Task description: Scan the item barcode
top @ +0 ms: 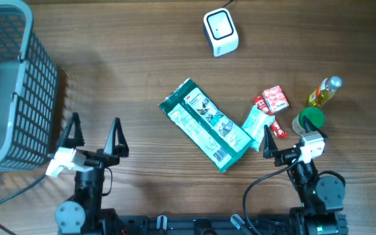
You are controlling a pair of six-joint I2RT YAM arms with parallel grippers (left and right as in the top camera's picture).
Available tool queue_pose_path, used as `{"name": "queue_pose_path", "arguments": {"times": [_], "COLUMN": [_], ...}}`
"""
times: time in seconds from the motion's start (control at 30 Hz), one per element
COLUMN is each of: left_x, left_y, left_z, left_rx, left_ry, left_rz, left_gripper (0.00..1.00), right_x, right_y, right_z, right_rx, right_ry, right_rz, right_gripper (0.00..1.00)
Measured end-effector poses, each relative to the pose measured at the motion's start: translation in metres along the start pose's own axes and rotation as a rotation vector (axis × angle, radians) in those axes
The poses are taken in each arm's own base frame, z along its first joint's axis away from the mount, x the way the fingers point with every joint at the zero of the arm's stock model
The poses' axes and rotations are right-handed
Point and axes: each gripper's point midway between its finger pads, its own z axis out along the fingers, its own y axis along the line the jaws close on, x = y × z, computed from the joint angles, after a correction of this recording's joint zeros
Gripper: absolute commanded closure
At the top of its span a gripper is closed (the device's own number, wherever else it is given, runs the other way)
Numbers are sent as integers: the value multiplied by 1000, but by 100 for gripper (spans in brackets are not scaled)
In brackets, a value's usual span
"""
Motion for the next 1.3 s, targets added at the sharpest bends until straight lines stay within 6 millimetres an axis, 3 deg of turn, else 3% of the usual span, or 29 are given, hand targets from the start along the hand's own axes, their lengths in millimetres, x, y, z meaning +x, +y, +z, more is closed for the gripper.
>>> {"name": "queue_pose_path", "arguments": {"times": [0.2,0.4,0.73,1.3], "left_x": [51,105,103,102], "left_y": [19,48,55,55], "left_z": [-5,-23,-24,-24], "left_rx": [-63,-207,-205,-204], "left_ry": [165,378,391,393], "left_rz": [-23,-38,187,208], "left_gripper": [0,0,0,0], "right_x": [0,0,0,0], "right_y": [0,0,0,0], "right_z": [0,0,0,0], "right_rx": [0,0,0,0], "right_ry": [0,1,0,0], "right_rz": [0,0,0,0], "right_gripper": [0,0,0,0]}}
